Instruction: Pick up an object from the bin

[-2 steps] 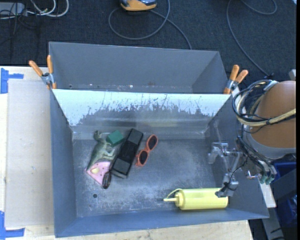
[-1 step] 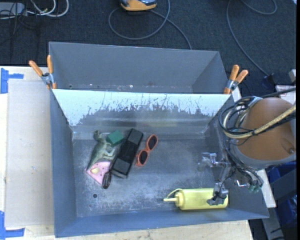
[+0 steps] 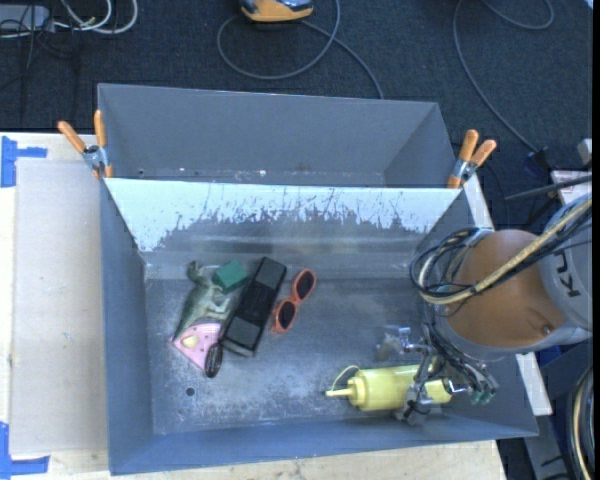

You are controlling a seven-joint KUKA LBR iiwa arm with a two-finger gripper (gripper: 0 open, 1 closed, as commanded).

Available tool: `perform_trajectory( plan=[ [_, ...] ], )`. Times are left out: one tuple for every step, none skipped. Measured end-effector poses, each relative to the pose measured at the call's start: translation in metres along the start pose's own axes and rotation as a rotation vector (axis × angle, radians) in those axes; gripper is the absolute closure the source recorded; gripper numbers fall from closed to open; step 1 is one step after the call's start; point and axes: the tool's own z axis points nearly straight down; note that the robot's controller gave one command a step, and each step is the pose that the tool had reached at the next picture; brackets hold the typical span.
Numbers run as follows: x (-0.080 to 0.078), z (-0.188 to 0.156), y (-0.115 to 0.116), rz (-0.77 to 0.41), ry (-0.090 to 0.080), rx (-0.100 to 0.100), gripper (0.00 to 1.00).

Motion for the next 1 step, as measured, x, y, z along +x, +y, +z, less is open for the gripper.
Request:
perform_trajectory(
  plan=[
    [-0.0004, -0.0519, 0.0091, -0.116, 0.007, -0.002, 0.0]
  ],
)
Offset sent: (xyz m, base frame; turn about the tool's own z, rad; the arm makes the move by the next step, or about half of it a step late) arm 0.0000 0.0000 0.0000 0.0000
